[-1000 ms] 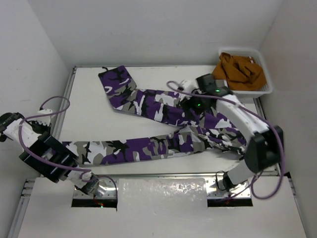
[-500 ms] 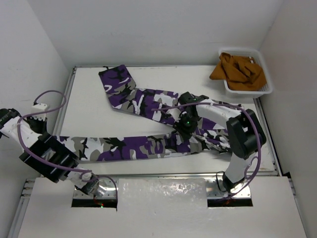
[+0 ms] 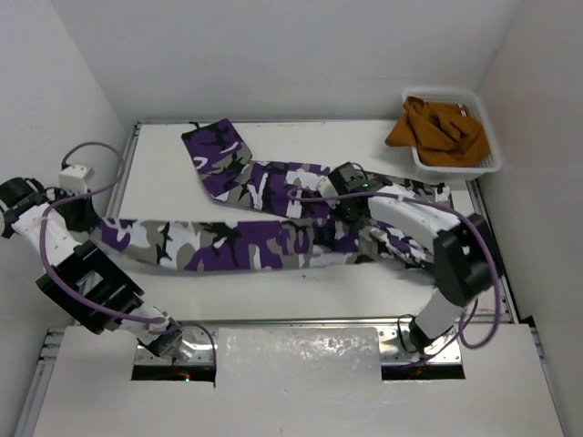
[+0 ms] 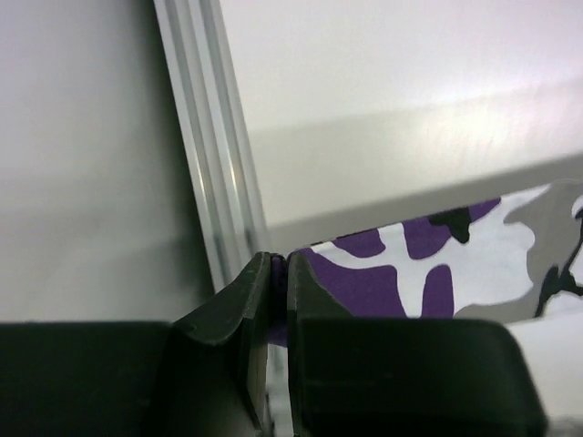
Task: Fold and stack the trousers
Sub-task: Flatten the trousers out, then fold the trousers
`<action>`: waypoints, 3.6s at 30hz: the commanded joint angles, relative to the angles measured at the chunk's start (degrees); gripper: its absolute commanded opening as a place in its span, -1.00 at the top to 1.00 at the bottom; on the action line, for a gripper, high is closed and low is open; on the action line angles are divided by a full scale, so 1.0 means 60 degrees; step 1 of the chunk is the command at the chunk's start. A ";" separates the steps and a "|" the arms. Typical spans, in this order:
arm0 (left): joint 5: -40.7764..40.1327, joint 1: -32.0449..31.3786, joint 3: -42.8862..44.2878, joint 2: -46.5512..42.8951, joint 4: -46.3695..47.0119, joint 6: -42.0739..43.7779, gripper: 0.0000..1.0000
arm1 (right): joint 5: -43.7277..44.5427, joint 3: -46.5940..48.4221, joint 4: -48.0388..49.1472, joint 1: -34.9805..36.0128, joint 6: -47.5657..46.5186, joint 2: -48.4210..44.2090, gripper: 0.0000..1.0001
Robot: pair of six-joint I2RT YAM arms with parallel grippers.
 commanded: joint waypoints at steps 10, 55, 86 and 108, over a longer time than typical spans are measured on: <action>0.2373 -0.0235 -0.0380 -0.0920 0.3606 -0.1169 0.91 | 0.2703 -0.3943 0.4055 0.1198 -0.0267 -0.4485 1.00; -0.2856 -0.6459 0.3253 0.2898 0.2563 -0.5917 -0.46 | -0.1288 -0.3982 0.2886 -0.6969 0.7834 -0.3212 0.93; -0.8237 -0.7339 0.2449 0.6861 0.3870 -0.3868 -0.67 | 0.0193 -0.0581 0.2241 -0.7907 0.8843 0.1959 0.80; -0.4924 -0.5083 0.9415 0.7953 0.0965 -0.7587 -0.80 | -0.0554 0.2123 0.2563 -0.8903 0.7144 0.1427 -0.05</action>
